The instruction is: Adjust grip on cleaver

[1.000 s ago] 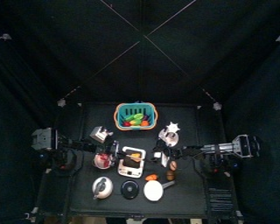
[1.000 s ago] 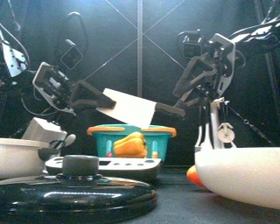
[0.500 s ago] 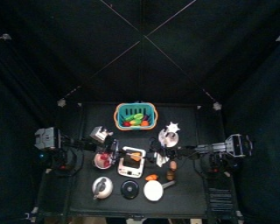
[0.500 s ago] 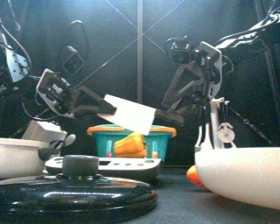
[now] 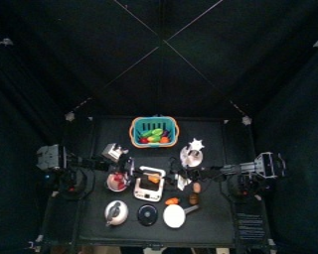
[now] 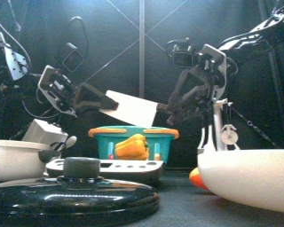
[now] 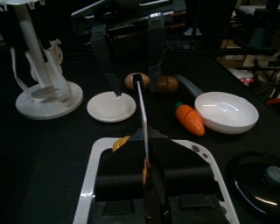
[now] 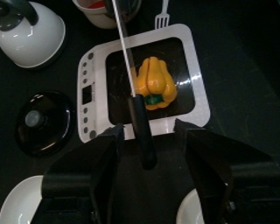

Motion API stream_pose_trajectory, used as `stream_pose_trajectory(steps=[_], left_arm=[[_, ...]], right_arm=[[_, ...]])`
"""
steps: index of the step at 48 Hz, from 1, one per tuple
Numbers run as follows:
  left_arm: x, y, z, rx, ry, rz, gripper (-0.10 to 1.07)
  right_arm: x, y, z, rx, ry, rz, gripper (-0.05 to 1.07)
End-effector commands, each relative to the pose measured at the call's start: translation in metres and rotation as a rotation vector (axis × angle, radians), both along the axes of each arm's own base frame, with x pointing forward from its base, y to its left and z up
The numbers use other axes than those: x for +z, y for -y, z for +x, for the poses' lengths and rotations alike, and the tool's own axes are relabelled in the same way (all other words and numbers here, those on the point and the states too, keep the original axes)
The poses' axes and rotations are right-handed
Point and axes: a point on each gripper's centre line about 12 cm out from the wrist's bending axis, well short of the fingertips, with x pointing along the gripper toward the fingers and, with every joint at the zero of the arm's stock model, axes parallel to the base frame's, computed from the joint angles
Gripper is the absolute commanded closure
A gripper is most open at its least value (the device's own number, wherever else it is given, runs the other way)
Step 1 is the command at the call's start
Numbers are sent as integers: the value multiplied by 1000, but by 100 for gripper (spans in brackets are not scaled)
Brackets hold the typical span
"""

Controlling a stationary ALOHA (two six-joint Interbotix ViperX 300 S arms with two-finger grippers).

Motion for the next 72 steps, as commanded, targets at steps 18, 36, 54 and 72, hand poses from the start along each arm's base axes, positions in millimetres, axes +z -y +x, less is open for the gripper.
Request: stream_pose_trajectory(steps=[18,36,54,72], left_arm=[[6,-3,0,11,21,3,62],[8,0,-2,-7,21,11,50],[23,-1,-7,16,-6,45,22],[32,-8,-7,69,-32,28,22]], right_arm=[[12,-1,5,10,34,-14,53],[19,2,9,-8,38,-19,65],[17,6,7,-53,-10,-28,65],[21,-4,14,-33,-6,-29,65]])
